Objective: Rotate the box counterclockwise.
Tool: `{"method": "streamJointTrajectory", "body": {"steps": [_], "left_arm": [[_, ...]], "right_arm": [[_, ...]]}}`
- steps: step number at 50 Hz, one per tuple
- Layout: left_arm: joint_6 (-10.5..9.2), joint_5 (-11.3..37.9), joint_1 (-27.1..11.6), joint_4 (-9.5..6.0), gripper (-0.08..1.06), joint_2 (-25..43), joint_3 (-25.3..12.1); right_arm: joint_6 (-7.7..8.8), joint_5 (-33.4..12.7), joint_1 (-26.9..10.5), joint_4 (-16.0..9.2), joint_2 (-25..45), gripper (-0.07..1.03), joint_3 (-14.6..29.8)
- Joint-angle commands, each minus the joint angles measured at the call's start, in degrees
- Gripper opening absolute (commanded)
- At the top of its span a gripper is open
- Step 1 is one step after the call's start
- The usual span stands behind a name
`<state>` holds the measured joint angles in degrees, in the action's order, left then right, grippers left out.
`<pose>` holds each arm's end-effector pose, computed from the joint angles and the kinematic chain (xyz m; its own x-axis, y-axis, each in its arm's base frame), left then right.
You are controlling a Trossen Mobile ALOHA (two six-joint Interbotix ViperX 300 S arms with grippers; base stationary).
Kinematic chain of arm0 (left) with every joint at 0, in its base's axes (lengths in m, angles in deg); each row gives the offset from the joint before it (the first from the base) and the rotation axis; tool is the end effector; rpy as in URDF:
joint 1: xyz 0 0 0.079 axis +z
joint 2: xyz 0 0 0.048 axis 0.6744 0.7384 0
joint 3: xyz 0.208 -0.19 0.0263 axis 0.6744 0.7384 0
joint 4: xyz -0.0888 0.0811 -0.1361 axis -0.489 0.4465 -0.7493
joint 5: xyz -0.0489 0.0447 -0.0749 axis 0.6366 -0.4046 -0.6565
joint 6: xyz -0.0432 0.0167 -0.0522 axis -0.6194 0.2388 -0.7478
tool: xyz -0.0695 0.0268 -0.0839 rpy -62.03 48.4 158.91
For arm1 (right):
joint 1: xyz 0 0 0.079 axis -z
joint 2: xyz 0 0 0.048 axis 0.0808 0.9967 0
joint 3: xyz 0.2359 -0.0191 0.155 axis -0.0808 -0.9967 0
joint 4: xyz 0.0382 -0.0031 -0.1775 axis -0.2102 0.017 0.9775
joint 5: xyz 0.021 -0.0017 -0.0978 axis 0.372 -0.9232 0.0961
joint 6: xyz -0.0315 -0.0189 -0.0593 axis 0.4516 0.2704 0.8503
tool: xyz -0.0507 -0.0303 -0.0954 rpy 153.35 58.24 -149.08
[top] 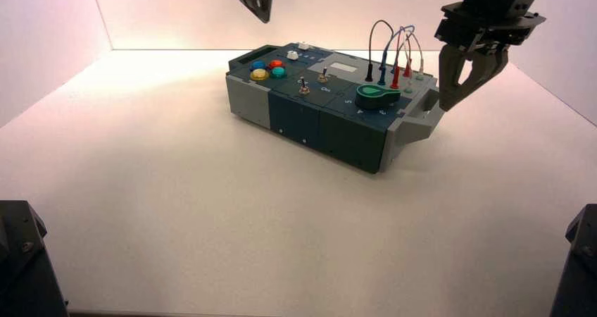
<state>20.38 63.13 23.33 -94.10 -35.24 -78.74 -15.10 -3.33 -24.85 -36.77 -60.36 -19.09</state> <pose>0.5171 -0.2082 0.0621 0.3310 -0.2753 -0.9026 0.7823 0.6149 0.0994 0.2127 0.1016 0.0629 0.0935 0.1621 -0.9823 -0.5912 0.8029 0.0762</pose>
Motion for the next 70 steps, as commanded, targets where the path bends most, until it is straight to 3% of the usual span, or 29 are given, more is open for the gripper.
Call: {"method": "streamJointTrajectory", "body": {"steps": [1, 14, 27, 36, 47, 70], "left_arm": [[0.44, -0.26, -0.53, -0.26, -0.03, -0.35, -2.72], [0.53, 0.18, -0.62, -0.26, -0.03, 2.02, -5.54], [0.53, 0.79, -0.7, -0.79, -0.03, 4.04, -7.73], [0.53, 0.97, -1.05, -1.05, -0.03, 5.1, -7.65], [0.53, 1.05, -1.23, -1.41, -0.03, 5.98, -7.73], [0.53, 1.67, -1.32, -1.76, -0.03, 5.45, -3.6]], "right_arm": [[0.26, 0.97, -0.35, 0.44, 0.18, -0.02, 1.41], [0.26, 0.97, -0.7, 0.97, 2.46, -0.02, 1.76], [0.62, 0.44, -5.27, 1.05, 6.06, -0.02, 2.29], [0.53, 2.02, -5.27, 1.14, 8.0, -0.02, 2.2], [0.09, 2.37, -5.27, 2.99, 9.05, -0.02, 2.37], [0.0, 3.34, -5.19, 4.66, 11.07, -0.02, 3.6]]}}
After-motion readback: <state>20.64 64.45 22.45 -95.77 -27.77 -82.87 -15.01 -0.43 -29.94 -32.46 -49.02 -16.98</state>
